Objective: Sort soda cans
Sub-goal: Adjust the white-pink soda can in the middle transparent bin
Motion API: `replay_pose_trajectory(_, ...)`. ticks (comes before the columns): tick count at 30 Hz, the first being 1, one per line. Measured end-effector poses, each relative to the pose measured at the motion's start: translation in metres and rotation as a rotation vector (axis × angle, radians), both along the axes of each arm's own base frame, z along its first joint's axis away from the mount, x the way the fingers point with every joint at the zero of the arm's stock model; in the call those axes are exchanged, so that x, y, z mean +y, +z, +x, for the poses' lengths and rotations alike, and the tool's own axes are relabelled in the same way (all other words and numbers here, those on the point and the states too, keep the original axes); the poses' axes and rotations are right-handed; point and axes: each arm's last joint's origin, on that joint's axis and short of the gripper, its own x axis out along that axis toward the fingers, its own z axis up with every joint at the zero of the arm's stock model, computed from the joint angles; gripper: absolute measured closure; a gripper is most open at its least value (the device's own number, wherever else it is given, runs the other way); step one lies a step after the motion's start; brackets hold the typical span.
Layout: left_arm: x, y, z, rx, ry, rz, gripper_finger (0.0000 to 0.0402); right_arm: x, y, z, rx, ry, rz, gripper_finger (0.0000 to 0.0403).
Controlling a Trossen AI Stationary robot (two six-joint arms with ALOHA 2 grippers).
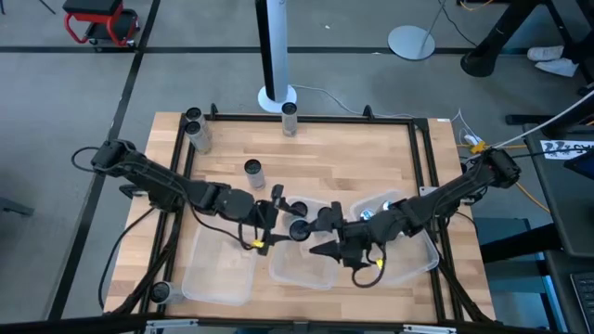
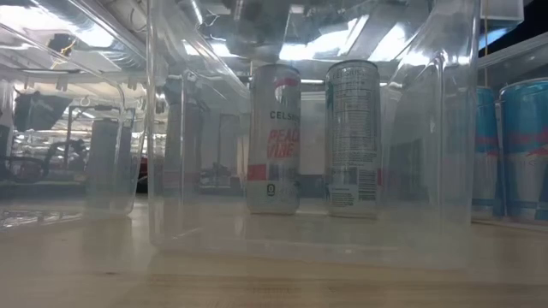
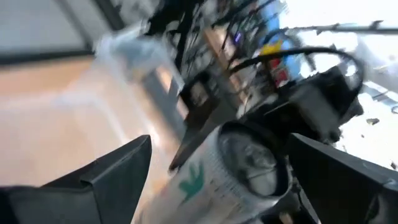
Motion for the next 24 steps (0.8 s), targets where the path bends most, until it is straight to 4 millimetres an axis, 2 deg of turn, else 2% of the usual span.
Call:
replay_pose_trajectory(5, 0.009, 0.012, 0.003, 0.113, 0.042, 0.005, 0.0137, -0.004, 0.002, 0.0, 0.056, -0.095, -0.134, 0.0031)
replay_pose_trajectory(12, 0.02, 0.05, 0.004, 0.206, 0.092, -0.005, 0.0137, -0.005, 0.028, -0.002, 0.039, -0.1, -0.222, 0.0031)
replay_pose_trajectory(19, 0.038, 0.052, -0.004, 0.404, 0.149, -0.096, 0.0137, -0.009, 0.031, -0.004, 0.121, -0.158, -0.326, 0.0031)
replay_pose_trajectory(24, 0.049, 0.049, -0.007, 0.492, 0.144, -0.187, 0.0137, -0.02, 0.02, 0.009, 0.165, -0.178, -0.402, 0.0031)
